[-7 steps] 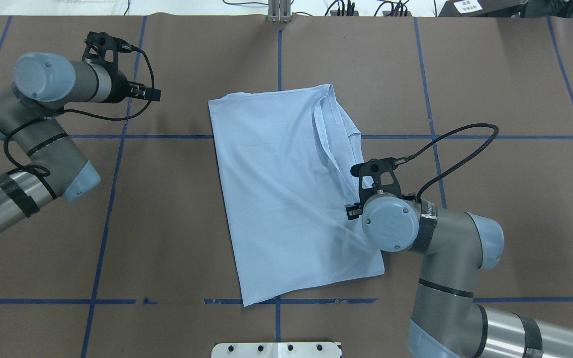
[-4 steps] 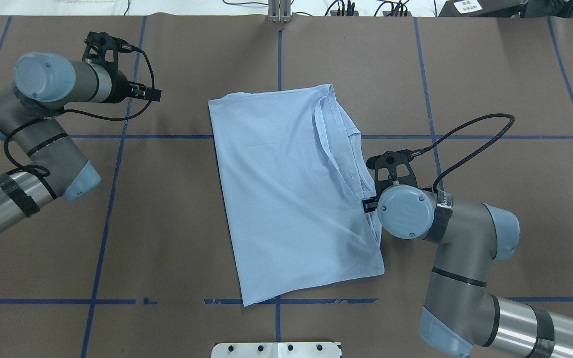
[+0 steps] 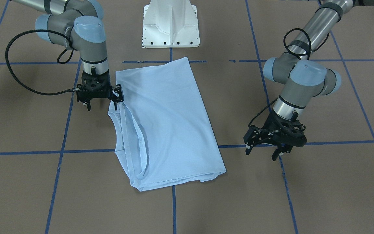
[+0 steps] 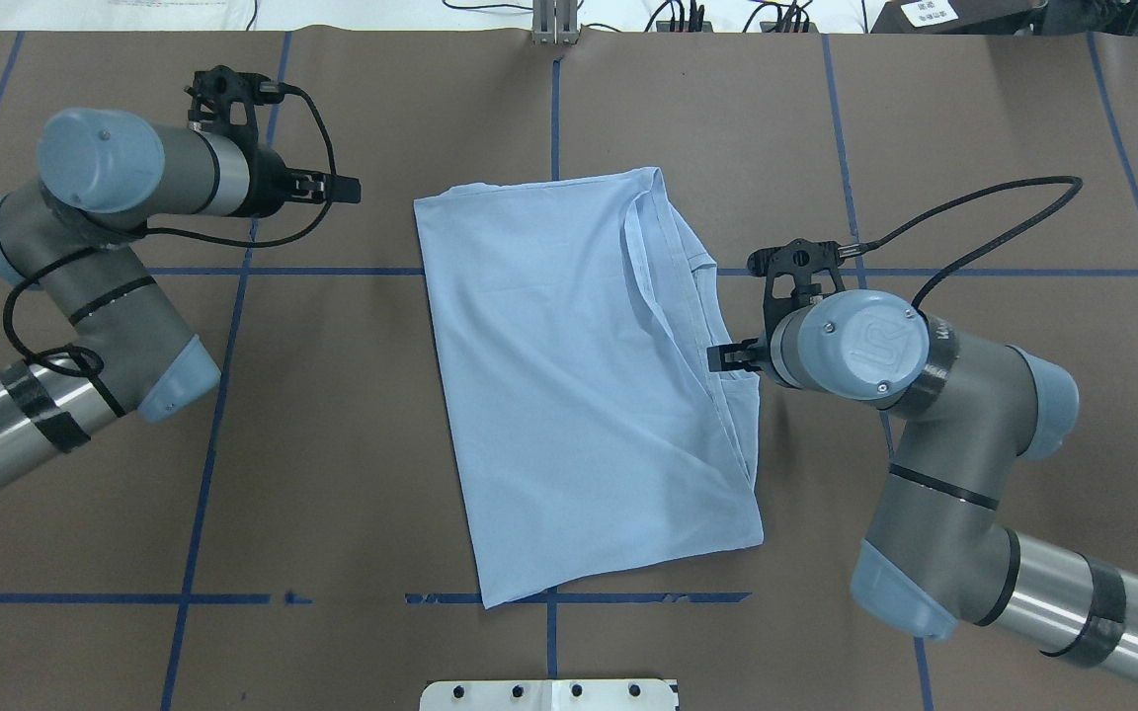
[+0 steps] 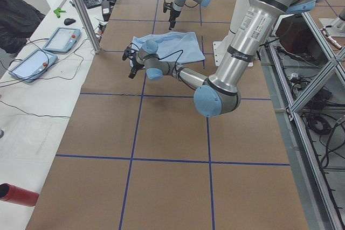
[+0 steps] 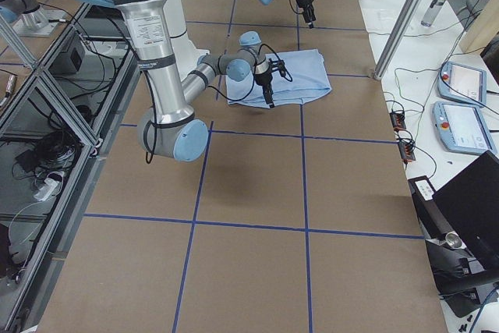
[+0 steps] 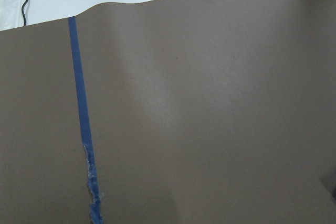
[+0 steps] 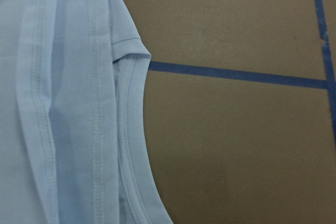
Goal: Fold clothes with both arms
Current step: 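Move both grippers to opposite side edges of the shirt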
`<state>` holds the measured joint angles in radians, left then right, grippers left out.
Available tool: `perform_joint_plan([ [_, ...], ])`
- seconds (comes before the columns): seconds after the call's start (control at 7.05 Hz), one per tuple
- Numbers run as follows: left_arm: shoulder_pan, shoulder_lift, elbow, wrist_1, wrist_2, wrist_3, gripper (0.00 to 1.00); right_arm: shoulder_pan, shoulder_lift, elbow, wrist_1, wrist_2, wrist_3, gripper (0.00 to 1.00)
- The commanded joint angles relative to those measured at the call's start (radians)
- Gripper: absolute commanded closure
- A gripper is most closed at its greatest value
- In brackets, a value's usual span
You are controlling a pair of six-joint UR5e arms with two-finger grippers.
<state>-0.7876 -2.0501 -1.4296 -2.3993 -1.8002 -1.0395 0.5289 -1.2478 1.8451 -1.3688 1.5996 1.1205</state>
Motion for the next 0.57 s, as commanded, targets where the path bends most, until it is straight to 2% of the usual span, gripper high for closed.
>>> perform_joint_plan([
  [0.0,0.132,0.082,-0.202,0.002,-0.004,-0.221,0.0,0.028,-0.103,0.019,0.266,0.069,0.065,0.0],
  [0.14,0.216,0.137,-0.285,0.003,0.045,-0.296,0.0,0.031,-0.152,0.037,0.372,0.091,0.132,0.0],
  [0.28,0.322,0.18,-0.343,0.005,0.132,-0.363,0.0,0.033,-0.188,0.057,0.439,0.092,0.19,0.0],
  [0.43,0.399,0.211,-0.383,0.005,0.172,-0.437,0.0,0.033,-0.203,0.063,0.473,0.092,0.231,0.0],
])
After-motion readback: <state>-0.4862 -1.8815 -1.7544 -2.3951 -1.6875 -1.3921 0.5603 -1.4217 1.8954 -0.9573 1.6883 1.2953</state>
